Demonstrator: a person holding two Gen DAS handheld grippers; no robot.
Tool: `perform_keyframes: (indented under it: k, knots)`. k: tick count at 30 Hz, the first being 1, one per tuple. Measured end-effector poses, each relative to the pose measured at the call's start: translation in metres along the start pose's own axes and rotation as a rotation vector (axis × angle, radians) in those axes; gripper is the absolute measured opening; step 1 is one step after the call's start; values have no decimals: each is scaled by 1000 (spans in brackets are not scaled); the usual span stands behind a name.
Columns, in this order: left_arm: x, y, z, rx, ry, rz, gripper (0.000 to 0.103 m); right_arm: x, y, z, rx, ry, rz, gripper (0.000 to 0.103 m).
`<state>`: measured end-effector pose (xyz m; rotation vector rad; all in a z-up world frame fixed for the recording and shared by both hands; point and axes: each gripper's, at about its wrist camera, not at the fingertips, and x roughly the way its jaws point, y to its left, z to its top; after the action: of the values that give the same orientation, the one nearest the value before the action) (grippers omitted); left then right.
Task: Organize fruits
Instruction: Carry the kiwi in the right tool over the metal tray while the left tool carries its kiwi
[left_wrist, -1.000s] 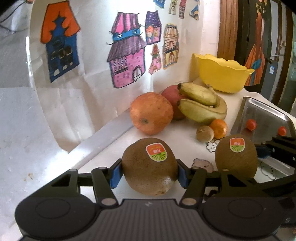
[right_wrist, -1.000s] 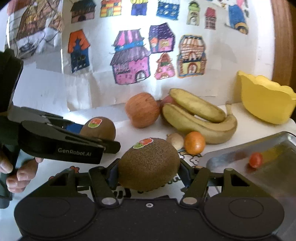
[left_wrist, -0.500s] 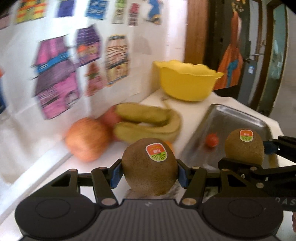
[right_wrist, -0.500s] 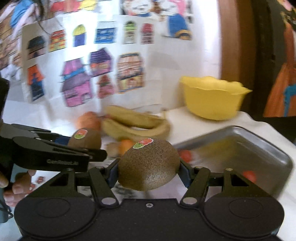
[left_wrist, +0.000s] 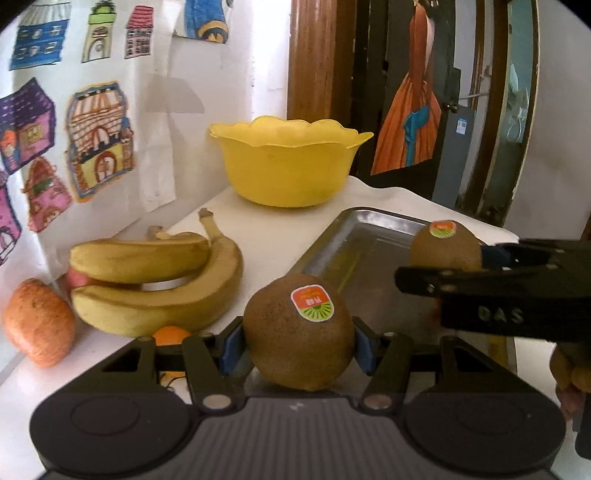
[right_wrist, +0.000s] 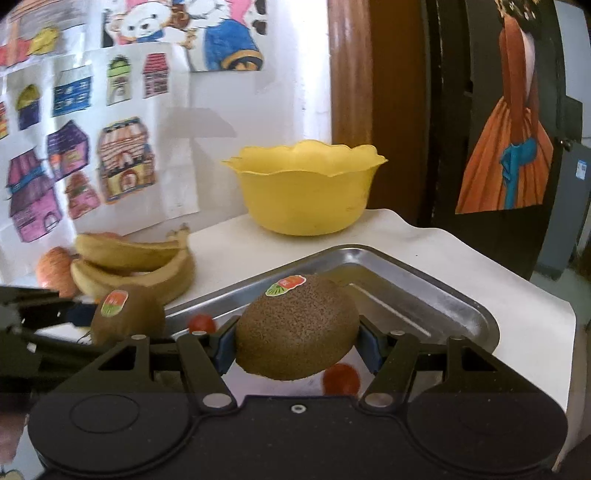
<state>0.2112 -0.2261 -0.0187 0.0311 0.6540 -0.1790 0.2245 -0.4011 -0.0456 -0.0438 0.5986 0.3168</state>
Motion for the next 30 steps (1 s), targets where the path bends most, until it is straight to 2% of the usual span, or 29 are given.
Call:
perform_keyframes:
  k: [16, 30]
  knots:
    - [13, -2, 0, 10, 0, 42, 63, 56, -2, 16, 2, 78, 36, 66]
    - [10, -2, -3, 19, -12, 47, 63, 68, 4, 17, -6, 125, 40, 66]
